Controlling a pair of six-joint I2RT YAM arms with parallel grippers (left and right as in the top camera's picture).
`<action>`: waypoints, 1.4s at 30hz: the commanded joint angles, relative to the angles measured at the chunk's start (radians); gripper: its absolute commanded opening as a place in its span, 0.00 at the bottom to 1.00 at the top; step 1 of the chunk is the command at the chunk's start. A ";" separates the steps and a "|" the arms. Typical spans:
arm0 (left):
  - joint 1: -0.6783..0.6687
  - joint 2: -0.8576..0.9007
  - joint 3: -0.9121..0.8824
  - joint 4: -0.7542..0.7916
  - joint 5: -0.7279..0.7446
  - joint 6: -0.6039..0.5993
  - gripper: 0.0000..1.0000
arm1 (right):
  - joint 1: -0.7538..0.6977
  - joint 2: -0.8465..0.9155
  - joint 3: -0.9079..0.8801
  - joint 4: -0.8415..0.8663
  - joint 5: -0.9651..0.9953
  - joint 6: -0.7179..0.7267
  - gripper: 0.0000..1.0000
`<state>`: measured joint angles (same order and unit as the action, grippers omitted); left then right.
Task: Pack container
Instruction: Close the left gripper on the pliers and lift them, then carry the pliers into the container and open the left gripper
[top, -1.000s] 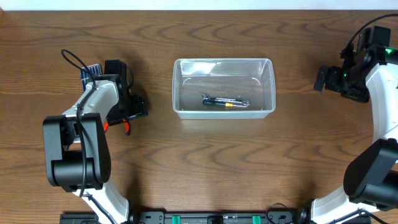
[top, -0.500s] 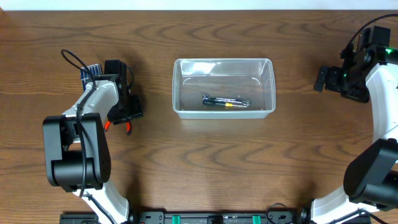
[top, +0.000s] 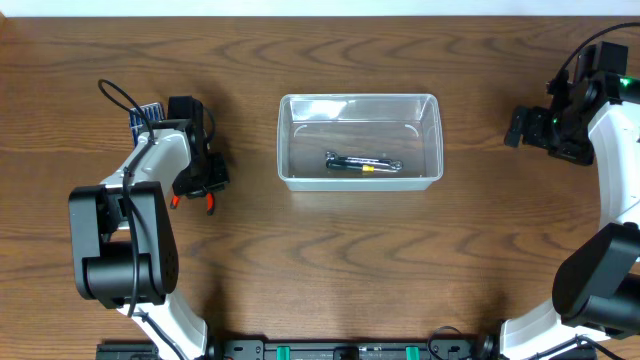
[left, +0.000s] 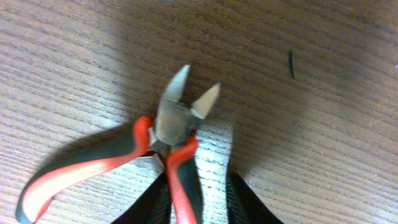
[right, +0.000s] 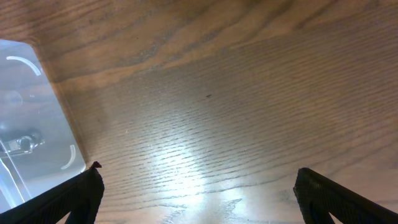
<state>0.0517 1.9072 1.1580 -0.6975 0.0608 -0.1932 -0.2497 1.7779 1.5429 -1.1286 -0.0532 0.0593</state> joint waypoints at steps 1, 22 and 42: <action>0.004 0.038 -0.042 0.000 0.003 -0.004 0.21 | 0.007 0.003 -0.006 -0.001 -0.005 -0.013 0.99; -0.003 -0.028 0.016 -0.030 0.050 -0.003 0.06 | 0.007 0.003 -0.006 0.001 -0.003 -0.017 0.99; -0.538 -0.308 0.285 0.009 0.182 0.855 0.06 | 0.007 0.003 -0.006 0.001 0.000 -0.031 0.99</action>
<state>-0.4450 1.5276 1.4597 -0.6838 0.2386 0.4644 -0.2497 1.7779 1.5429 -1.1278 -0.0525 0.0406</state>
